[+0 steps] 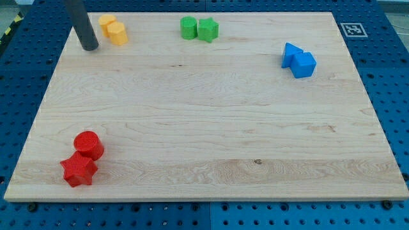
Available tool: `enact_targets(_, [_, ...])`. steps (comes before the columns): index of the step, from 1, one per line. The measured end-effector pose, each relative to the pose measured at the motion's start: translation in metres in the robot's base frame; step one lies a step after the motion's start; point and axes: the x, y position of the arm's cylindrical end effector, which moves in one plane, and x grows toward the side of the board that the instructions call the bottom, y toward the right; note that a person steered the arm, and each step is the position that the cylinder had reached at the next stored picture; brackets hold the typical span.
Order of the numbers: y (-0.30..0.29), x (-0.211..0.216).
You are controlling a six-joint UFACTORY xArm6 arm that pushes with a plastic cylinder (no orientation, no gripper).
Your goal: Move the yellow hexagon to the bottom left of the green circle
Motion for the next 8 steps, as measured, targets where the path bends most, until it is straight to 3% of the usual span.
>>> enact_targets(3, [0.002,-0.032])
enact_targets(5, [0.056,-0.033])
enact_targets(8, [0.09,-0.033])
